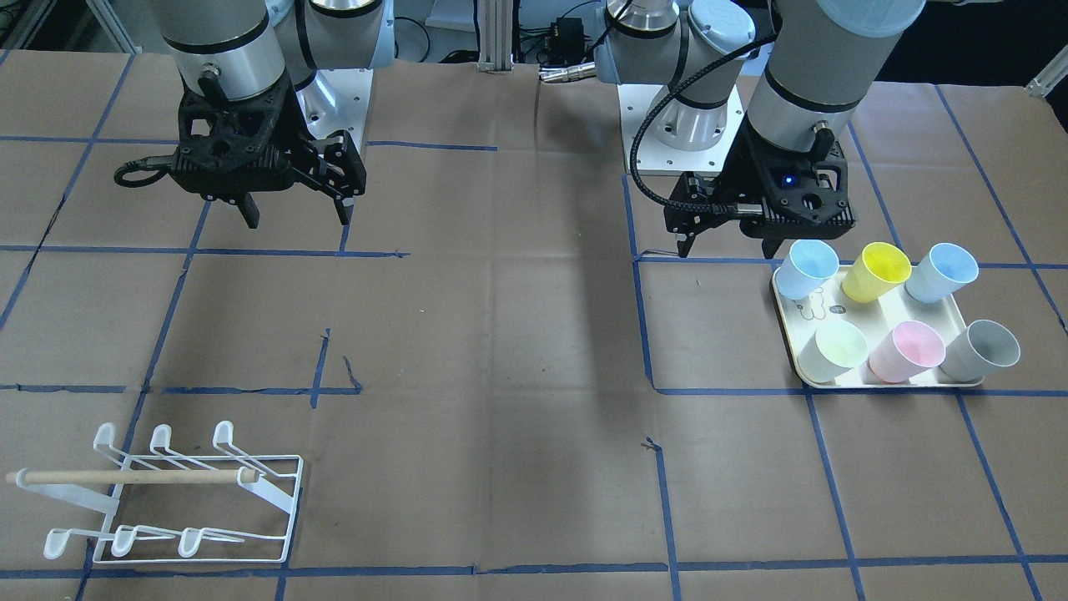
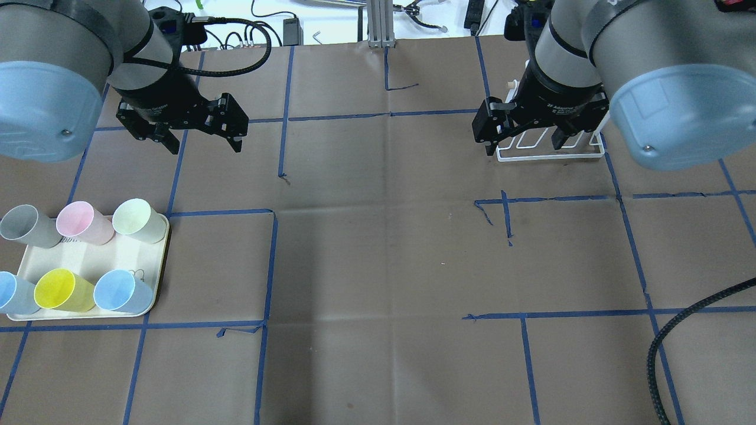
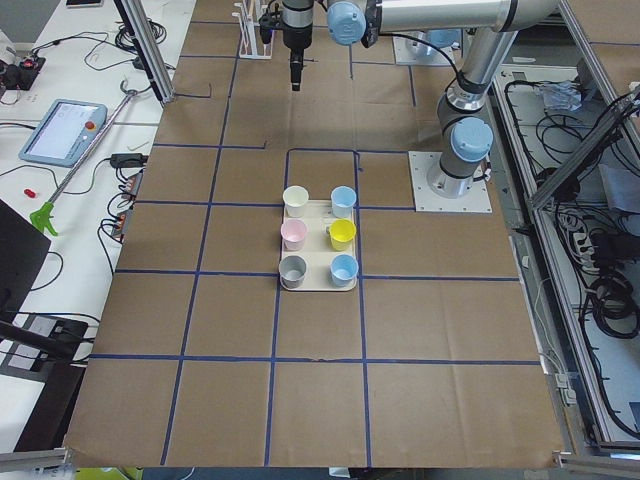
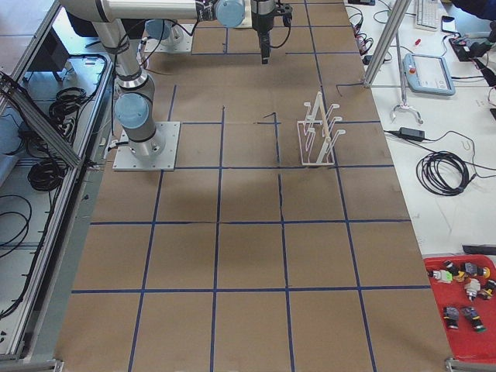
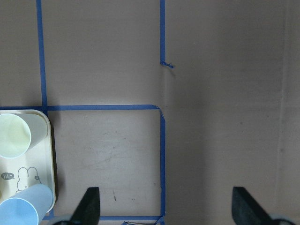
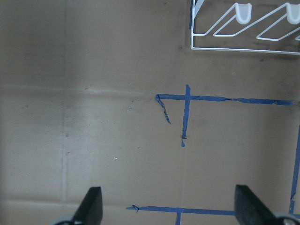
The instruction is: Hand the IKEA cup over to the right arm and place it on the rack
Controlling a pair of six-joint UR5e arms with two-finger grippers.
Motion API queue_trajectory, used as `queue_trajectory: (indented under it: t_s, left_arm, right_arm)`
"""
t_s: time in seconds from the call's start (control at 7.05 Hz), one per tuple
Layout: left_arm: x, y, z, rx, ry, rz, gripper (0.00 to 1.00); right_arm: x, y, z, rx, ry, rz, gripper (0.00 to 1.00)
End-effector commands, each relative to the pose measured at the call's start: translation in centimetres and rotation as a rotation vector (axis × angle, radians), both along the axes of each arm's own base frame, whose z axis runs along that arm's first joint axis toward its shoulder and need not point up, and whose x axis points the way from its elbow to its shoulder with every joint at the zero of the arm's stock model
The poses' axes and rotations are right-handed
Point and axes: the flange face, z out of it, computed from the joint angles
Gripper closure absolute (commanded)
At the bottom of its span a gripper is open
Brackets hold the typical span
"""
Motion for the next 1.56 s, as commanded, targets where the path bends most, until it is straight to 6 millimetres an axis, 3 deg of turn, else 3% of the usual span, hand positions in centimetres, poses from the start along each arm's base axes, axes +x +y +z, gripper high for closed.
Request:
queue_trajectory:
  t_s: [0.0,1.14,1.42]
  left_arm:
    - [0.0,0.1,0.0,-0.001,0.000,0.000,0.01]
    - [0.0,0.5,-0.2,0.001,0.001,-0.003,0.00]
    - [1.4,-0.2,1.0,-0.022,-0.002,0.008,0.00]
  right_arm:
    - [0.0,0.0,-0.1,0.002,0.000,0.000,0.00]
    - [-0.2,0.0,-0.3,0.012,0.002,0.002,0.00]
    - [-0.2,0.0,-0.4,0.016,0.000,-0.006,0.00]
